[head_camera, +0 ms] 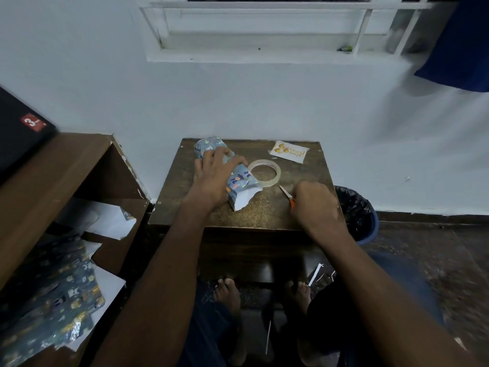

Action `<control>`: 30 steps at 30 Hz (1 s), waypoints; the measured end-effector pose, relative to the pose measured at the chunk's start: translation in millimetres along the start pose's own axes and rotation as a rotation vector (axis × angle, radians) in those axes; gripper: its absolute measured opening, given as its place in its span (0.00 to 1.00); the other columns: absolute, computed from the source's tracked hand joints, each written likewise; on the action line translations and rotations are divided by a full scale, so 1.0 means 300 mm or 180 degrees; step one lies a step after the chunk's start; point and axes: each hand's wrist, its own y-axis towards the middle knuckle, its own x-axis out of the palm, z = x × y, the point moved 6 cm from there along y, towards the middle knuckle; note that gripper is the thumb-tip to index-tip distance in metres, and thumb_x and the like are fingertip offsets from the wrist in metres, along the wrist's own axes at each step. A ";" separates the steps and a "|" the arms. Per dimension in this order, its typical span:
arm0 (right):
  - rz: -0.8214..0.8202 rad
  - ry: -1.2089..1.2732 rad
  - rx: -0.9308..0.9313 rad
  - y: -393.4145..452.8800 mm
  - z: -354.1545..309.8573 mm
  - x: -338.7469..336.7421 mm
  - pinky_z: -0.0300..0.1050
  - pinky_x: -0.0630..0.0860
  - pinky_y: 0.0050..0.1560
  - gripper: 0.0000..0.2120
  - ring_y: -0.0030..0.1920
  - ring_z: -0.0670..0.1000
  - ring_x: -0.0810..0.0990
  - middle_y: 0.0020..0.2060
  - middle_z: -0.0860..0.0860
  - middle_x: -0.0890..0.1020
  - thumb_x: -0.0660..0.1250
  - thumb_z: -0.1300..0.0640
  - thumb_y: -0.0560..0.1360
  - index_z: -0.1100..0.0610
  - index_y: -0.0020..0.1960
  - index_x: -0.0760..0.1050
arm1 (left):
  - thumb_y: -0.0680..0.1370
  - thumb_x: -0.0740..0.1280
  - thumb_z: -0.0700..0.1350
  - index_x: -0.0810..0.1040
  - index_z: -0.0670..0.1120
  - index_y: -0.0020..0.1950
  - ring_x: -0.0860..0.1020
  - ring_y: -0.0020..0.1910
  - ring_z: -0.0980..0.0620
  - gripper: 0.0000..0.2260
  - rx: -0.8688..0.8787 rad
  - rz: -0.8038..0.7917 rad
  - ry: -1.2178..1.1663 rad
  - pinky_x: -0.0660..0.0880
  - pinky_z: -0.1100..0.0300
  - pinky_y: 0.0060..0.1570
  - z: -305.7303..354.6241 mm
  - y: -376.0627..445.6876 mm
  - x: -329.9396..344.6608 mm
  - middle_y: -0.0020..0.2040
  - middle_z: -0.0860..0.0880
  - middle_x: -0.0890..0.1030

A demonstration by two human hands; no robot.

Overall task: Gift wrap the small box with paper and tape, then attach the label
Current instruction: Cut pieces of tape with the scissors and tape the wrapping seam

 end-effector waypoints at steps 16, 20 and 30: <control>-0.0445 -0.0328 -0.0214 -0.055 -0.055 0.006 0.50 0.78 0.49 0.17 0.59 0.58 0.82 0.63 0.59 0.77 0.65 0.63 0.81 0.58 0.68 0.71 | 0.63 0.86 0.51 0.66 0.54 0.66 0.65 0.70 0.49 0.40 -0.0328 0.0530 -0.0327 0.57 0.55 0.59 0.006 -0.056 -0.038 0.66 0.54 0.70; -0.0512 0.0172 -0.0146 -0.018 -0.018 0.015 0.51 0.75 0.48 0.12 0.57 0.61 0.81 0.58 0.60 0.78 0.64 0.62 0.81 0.60 0.64 0.74 | 0.63 0.84 0.62 0.69 0.56 0.71 0.64 0.70 0.48 0.41 -0.0298 0.0480 -0.0469 0.58 0.52 0.62 0.000 -0.057 -0.059 0.69 0.54 0.71; -0.1186 0.4705 0.0806 0.020 -0.005 0.027 0.42 0.83 0.32 0.08 0.34 0.55 0.85 0.42 0.62 0.84 0.62 0.74 0.81 0.64 0.56 0.74 | 0.57 0.85 0.66 0.67 0.54 0.64 0.66 0.64 0.49 0.44 -0.0509 0.0560 -0.0600 0.56 0.54 0.54 -0.003 -0.054 -0.095 0.61 0.55 0.71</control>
